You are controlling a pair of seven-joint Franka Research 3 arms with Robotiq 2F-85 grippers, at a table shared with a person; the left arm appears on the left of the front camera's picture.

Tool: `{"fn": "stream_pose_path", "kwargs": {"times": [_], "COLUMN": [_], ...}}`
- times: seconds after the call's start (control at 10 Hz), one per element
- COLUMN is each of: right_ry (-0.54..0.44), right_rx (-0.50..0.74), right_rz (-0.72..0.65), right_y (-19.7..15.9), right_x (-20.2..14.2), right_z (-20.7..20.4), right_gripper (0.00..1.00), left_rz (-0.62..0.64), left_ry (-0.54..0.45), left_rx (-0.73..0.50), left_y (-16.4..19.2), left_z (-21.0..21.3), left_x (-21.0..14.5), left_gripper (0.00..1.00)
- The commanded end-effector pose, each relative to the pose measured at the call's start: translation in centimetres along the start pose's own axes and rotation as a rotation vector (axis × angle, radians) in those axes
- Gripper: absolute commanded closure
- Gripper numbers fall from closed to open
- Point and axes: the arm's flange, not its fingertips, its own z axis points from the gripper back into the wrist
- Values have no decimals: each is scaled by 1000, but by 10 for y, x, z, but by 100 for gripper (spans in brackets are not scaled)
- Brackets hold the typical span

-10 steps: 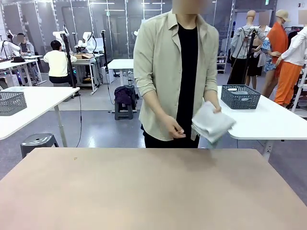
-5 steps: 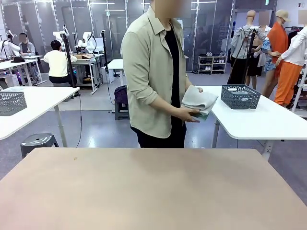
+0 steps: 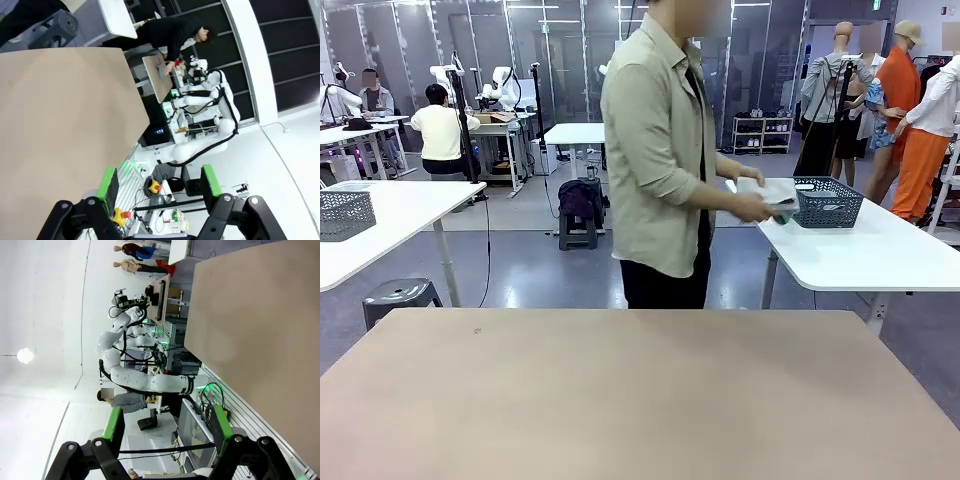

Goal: Fold the towels and place them in the basket.
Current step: Stack the folded Towel with hook on the right side of the table.

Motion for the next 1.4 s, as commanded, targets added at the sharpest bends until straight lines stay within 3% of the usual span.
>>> {"fn": "stream_pose_path", "kwargs": {"times": [0.0, 0.7, 0.8, 1.3], "right_ry": [-29, -33, -33, -33], "right_rx": [24, 10, 10, 10], "right_rz": [-41, -24, -24, -24], "right_y": [4, -2, -2, -2], "right_x": [1, -4, -4, -4], "right_z": [6, 11, 11, 11], "right_gripper": [13, 13, 13, 13], "left_rz": [35, -7, -15, -15], "left_ry": [5, 3, -22, -22], "left_rx": [-82, -94, -59, -59], "left_y": [-24, -37, -6, -6], "left_z": [54, 74, 14, 14], "left_x": [-10, -17, -3, -3], "left_gripper": [16, 16, 16, 16]}}
